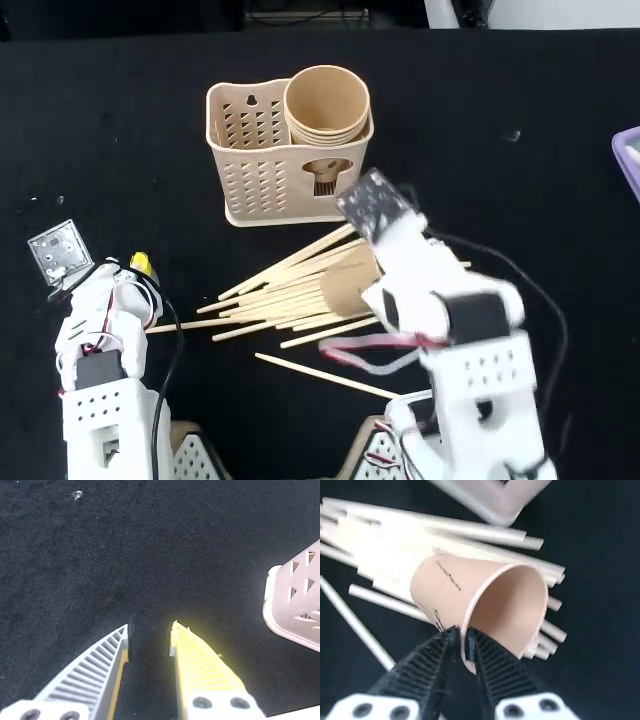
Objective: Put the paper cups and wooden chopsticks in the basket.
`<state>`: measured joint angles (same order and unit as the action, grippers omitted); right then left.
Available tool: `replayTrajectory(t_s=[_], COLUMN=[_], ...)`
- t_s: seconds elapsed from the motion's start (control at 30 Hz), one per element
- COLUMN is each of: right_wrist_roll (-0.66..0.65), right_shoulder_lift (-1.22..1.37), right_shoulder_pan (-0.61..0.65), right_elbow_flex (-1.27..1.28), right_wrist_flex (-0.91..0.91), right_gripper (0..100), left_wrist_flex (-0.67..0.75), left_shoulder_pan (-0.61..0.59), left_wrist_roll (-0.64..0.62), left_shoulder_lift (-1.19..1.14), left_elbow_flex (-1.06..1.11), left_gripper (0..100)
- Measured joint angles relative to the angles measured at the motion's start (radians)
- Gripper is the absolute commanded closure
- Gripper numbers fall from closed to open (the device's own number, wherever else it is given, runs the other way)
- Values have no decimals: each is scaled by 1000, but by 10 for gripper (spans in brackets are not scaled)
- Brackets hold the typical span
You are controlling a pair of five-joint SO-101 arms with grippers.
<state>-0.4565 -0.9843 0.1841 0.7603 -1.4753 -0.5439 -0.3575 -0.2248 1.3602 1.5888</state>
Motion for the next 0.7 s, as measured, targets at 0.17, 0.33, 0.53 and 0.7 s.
replayTrajectory(t_s=[0.17, 0.33, 0.53, 0.7], right_wrist_roll=[-6, 0, 69, 75], right_shoulder_lift=[172, 189, 189, 189], right_shoulder_pan=[0, 63, 123, 135], right_elbow_flex=[-98, -109, -89, -28], right_wrist_flex=[-29, -29, -29, -3], right_gripper=[987, 900, 858, 961], left_wrist_flex=[0, 0, 0, 0], left_shoulder_pan=[0, 0, 0, 0], left_wrist_roll=[0, 0, 0, 0], left_shoulder_lift=[0, 0, 0, 0], left_elbow_flex=[0, 0, 0, 0], left_gripper=[855, 855, 855, 855])
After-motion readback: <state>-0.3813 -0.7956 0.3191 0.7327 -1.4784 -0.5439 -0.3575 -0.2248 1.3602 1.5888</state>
